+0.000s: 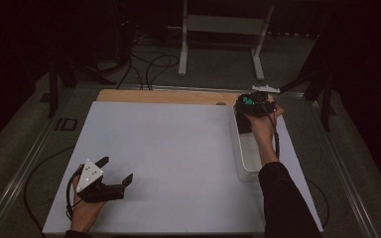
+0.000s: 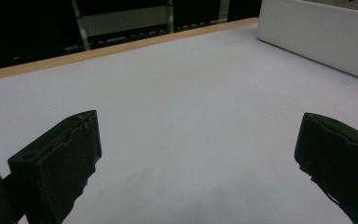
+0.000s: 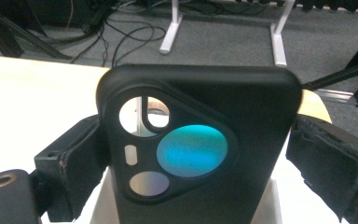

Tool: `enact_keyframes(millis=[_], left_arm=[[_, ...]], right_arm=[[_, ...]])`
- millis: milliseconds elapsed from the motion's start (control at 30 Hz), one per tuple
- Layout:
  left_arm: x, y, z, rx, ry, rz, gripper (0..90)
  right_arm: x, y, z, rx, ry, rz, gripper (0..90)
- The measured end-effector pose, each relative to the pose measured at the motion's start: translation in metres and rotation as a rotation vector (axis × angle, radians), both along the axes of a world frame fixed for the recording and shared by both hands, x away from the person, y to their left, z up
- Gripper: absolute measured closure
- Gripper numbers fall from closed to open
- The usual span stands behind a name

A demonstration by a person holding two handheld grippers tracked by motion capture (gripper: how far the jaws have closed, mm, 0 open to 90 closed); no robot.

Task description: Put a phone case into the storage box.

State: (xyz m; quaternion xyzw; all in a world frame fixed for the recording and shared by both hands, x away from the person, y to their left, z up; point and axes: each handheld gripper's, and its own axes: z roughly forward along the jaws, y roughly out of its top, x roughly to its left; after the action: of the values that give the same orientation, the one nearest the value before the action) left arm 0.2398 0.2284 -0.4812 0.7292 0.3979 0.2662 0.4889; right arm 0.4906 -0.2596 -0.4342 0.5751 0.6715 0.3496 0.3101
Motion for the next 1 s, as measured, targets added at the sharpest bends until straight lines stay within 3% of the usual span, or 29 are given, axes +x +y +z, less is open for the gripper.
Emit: enact_keyframes(millis=[433, 600, 1000], left_arm=[[-0.0001, 0.0002, -0.0001, 0.0, 0.001, 0.001, 1.0], [-0.0002, 0.0003, 0.0, -0.004, 0.0, 0.001, 1.0], [-0.0003, -0.0001, 0.0001, -0.004, 0.0, 0.001, 1.0]], right_arm=[[0.0026, 0.0001, -0.0009, -0.003, 0.008, 0.021, 7.2], [0.0026, 0.0005, -0.0002, 0.023, 0.002, 0.053, 7.2], [-0.0048, -0.0019, 0.0071, 0.044, -0.022, 0.06, 7.4]])
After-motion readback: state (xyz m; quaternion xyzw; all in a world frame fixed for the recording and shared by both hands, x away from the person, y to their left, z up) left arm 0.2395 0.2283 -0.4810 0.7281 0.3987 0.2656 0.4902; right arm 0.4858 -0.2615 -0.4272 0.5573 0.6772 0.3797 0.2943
